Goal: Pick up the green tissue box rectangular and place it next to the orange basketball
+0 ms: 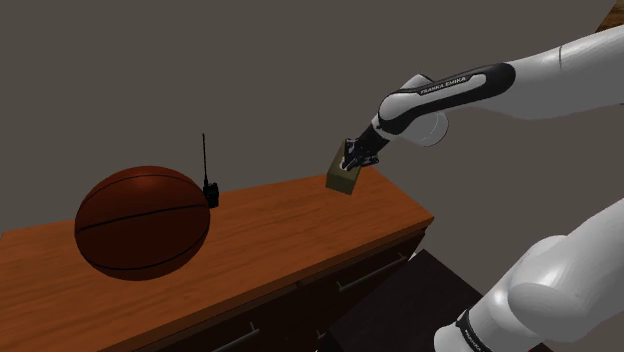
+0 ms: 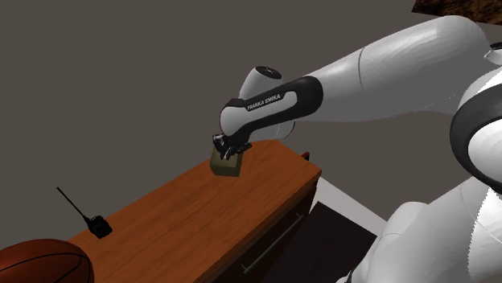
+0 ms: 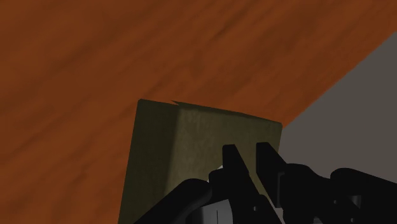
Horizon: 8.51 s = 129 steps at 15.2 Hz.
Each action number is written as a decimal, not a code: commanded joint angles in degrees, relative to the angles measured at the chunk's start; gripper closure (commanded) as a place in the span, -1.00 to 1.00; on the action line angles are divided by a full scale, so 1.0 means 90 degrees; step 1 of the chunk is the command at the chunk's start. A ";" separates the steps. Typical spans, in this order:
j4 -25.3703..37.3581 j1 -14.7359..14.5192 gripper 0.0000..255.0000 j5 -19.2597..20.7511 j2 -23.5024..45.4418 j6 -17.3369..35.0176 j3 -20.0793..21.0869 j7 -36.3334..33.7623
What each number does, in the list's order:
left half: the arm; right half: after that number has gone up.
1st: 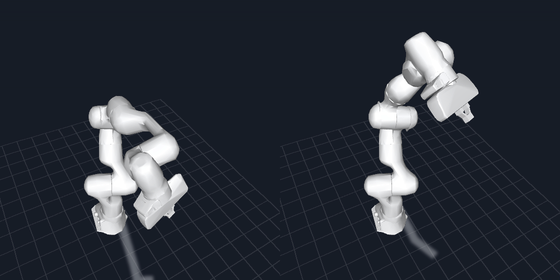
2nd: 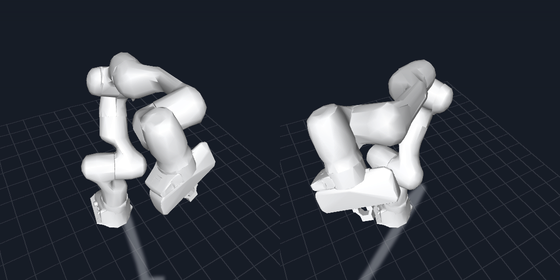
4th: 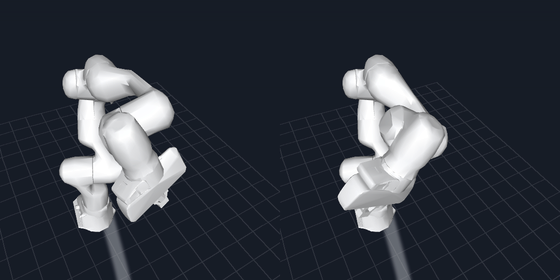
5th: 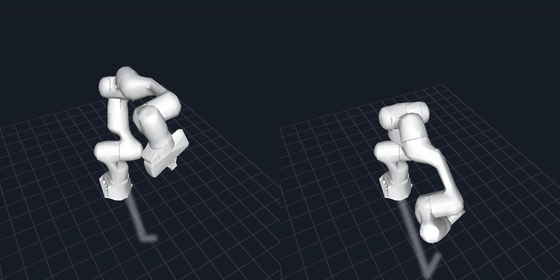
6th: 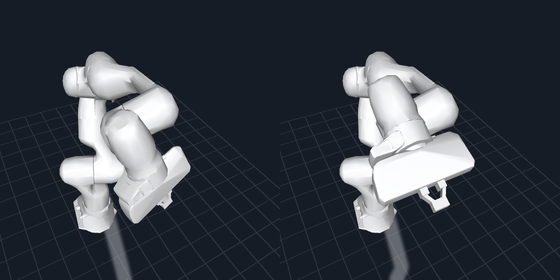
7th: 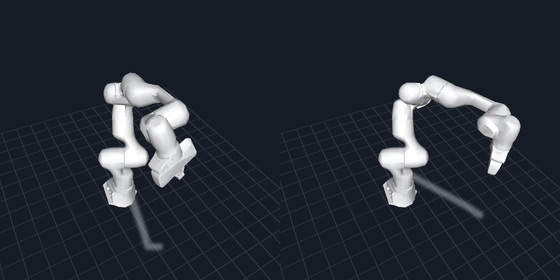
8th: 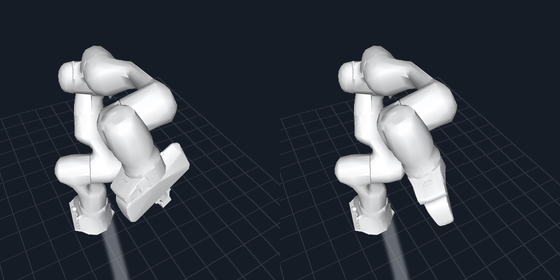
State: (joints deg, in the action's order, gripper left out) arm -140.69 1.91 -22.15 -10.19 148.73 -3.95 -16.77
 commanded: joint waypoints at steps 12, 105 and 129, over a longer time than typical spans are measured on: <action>0.0561 0.0180 1.00 0.0526 -0.0599 -0.1120 0.0066 -0.0549; 0.2132 -0.0718 1.00 0.1919 -0.0705 -0.2031 0.4310 -0.6758; 0.0708 -0.0493 1.00 0.2594 0.0083 0.0068 0.4797 -0.7395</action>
State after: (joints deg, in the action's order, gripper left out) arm -133.97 -2.73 0.53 -9.99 148.52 38.87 -82.70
